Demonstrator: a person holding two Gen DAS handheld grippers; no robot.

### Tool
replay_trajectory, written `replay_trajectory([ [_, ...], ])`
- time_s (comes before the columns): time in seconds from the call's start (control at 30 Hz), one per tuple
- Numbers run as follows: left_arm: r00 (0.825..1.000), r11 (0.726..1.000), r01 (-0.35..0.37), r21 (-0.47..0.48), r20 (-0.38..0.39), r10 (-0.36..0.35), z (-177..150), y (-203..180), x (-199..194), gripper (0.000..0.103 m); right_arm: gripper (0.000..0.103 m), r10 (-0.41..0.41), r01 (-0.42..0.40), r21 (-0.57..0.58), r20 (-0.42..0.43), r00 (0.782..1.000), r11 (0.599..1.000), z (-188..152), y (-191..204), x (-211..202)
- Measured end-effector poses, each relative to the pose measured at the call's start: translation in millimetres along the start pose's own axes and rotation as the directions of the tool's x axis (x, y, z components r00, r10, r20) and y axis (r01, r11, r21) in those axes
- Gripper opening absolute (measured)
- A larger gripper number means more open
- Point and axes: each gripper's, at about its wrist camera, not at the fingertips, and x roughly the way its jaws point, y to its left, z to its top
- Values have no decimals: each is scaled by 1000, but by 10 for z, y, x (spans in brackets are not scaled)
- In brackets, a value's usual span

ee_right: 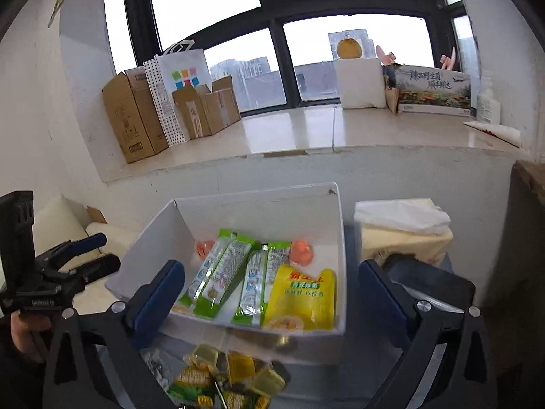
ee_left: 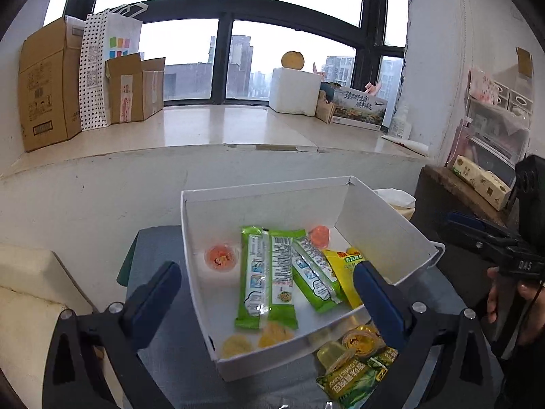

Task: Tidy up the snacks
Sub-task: 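Release both yellow jelly cups into the white box and withdraw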

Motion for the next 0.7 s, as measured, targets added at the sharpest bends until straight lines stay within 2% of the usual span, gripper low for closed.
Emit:
replay_trajectory([
  [0.17,1000,1000,6,12,-1,-6,-121,-71,-163,103,103,22,-23,40,31,999,999,-235,-72,-279],
  [0.3,995,995,101,-11,-21,-101,-293,-181,-377,103,103,38,-39,113,10,999,993,-502,-122,-444],
  [0.43,990,989,142,-45,10,-142,-739,-378,-787,103,103,63,-59,183,-18,998,981,-917,-130,-597],
  [0.53,986,985,166,-56,-13,-167,-1108,-492,-1004,103,103,54,-43,204,-51,997,978,-1205,-96,-624],
  [0.7,992,992,118,-55,-45,-120,-1582,-591,-1345,103,103,60,-43,159,-103,993,986,-1312,10,-443],
])
